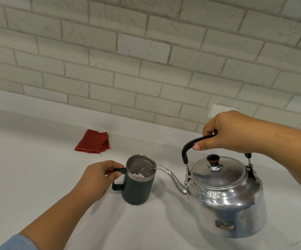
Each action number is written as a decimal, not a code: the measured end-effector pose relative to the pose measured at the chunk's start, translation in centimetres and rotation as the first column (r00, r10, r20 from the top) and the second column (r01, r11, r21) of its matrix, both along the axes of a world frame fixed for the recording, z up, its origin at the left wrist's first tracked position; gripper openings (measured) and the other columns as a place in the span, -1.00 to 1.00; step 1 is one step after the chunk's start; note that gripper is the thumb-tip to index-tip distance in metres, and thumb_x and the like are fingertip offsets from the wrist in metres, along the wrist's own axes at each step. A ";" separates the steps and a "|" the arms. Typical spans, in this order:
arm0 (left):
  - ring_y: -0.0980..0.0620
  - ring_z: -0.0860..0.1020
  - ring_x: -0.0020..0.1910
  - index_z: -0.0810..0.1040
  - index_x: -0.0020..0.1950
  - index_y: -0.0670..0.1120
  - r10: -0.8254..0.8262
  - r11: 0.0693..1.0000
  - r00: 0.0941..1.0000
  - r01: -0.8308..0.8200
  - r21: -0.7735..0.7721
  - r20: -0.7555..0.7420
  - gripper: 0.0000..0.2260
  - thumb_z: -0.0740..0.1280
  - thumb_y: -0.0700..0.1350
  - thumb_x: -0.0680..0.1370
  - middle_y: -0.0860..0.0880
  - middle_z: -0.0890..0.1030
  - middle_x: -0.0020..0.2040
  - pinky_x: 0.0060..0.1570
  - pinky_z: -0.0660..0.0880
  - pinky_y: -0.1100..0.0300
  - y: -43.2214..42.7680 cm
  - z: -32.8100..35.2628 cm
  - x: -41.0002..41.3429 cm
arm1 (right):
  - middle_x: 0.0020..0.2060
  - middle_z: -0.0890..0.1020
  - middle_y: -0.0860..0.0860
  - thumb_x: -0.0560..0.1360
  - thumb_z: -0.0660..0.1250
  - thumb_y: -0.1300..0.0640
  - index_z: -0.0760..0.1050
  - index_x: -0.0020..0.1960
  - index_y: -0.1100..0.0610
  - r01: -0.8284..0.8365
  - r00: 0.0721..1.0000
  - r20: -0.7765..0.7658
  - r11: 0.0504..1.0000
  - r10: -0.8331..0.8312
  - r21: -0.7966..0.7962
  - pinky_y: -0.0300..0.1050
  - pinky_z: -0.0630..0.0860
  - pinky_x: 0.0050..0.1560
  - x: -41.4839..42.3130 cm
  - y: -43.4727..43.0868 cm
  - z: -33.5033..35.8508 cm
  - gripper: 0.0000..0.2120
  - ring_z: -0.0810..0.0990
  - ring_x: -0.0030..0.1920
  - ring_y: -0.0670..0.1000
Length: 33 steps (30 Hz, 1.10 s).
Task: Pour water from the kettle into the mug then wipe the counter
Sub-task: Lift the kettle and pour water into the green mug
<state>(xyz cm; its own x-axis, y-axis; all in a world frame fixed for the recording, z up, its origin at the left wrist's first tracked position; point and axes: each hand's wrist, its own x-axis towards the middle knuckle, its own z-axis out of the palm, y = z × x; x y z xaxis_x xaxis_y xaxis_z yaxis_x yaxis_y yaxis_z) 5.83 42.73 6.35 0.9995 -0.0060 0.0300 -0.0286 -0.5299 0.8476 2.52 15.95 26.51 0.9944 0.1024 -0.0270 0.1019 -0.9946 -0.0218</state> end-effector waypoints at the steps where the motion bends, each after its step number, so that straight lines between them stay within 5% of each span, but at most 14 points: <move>1: 0.09 0.57 -0.03 0.63 0.02 0.04 -0.002 1.000 1.000 0.002 0.005 0.003 -0.83 0.38 -0.19 0.49 0.06 0.65 -0.06 0.03 0.38 0.24 0.0 0.0 0.0 | -0.63 0.39 -0.09 0.23 0.40 -0.35 0.57 -0.36 0.03 0.001 1.000 -0.002 1.000 -0.001 -0.006 -0.27 0.25 -0.50 0.0 0.0 0.0 -0.57 0.37 -0.58 -0.14; 33: 0.12 0.57 -0.06 0.63 -0.01 0.07 -0.010 1.000 1.000 0.010 0.007 0.015 -0.82 0.38 -0.19 0.49 0.09 0.64 -0.09 0.00 0.37 0.27 0.2 -0.3 0.1 | -0.69 0.43 -0.21 0.24 0.39 -0.36 0.55 -0.38 -0.03 0.010 0.999 -0.037 1.000 -0.011 -0.022 -0.34 0.21 -0.56 -0.1 0.4 0.2 -0.62 0.40 -0.62 -0.25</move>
